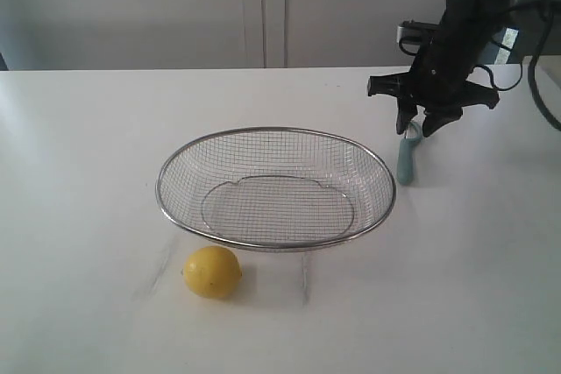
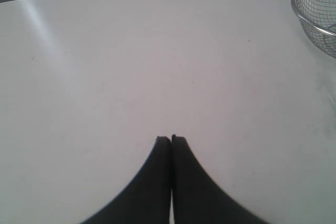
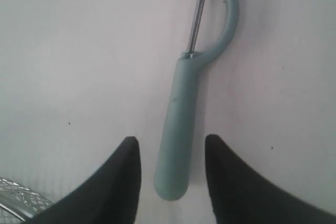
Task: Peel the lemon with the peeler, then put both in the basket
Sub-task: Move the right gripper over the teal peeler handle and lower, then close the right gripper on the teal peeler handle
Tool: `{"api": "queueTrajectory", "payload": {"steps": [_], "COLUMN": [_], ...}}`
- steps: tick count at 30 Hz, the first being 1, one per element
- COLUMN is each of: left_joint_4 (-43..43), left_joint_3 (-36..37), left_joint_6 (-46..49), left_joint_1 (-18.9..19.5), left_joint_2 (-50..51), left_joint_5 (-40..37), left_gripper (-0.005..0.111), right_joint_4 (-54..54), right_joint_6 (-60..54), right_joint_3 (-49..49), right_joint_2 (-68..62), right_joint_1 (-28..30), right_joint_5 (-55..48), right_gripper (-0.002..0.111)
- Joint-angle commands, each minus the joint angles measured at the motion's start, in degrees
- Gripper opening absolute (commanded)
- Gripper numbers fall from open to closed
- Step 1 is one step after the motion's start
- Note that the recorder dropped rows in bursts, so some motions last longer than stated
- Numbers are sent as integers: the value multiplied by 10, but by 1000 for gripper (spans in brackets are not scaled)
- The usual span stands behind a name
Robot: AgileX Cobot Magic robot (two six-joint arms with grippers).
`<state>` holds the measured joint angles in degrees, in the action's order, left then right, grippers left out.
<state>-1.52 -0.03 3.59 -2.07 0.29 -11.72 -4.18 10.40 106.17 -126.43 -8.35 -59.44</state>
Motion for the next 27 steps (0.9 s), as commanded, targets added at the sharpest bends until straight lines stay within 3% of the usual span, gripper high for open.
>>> {"api": "queueTrajectory", "payload": {"steps": [1, 27], "left_joint_4": [1, 1], "left_joint_3": [0, 0], "left_joint_6": [0, 0], "left_joint_1": [1, 1], "left_joint_2": [-3, -3], "left_joint_5": [0, 0], "left_gripper": [0, 0], "right_joint_4": [3, 12], "right_joint_6": [22, 53], "right_joint_3": [5, 5], "right_joint_2": [-5, -80], "right_joint_1": [4, 4], "right_joint_5": [7, 17], "right_gripper": [39, 39]}}
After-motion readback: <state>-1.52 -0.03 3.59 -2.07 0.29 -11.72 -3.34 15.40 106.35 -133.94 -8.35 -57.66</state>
